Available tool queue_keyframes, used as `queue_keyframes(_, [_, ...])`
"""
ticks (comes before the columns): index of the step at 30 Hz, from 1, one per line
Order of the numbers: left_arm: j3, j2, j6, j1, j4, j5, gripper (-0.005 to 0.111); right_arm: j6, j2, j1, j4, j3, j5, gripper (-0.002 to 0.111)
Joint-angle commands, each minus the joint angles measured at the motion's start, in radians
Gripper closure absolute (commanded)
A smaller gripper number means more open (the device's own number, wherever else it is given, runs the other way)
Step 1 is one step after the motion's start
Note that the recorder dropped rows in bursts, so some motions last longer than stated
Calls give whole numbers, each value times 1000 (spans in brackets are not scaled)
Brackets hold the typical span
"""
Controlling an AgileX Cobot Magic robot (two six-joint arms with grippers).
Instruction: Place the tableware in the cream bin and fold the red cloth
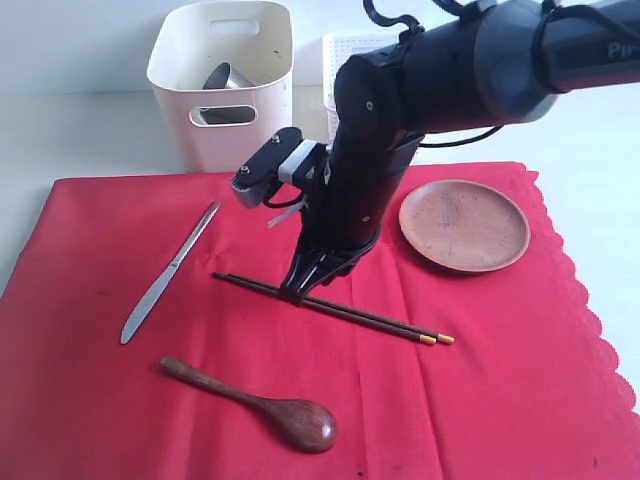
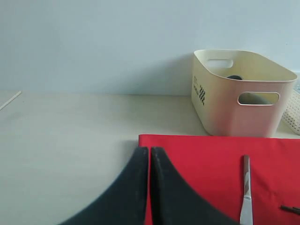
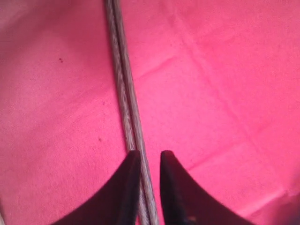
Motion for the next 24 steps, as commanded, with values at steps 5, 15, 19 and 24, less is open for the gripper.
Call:
queue_keyframes(5, [-1, -7, -1, 3, -6, 0, 103, -35, 79, 0, 38, 5, -32, 57])
queue_keyframes(15, [-1, -7, -1, 3, -6, 0, 103, -157, 128, 0, 96, 5, 21, 89])
queue_keyframes(19, [-1, -7, -1, 3, -6, 0, 103, -299, 126, 0, 189, 5, 57, 108])
queue_keyframes(24, [-1, -7, -1, 3, -6, 0, 103, -379, 126, 0, 222, 5, 71, 108])
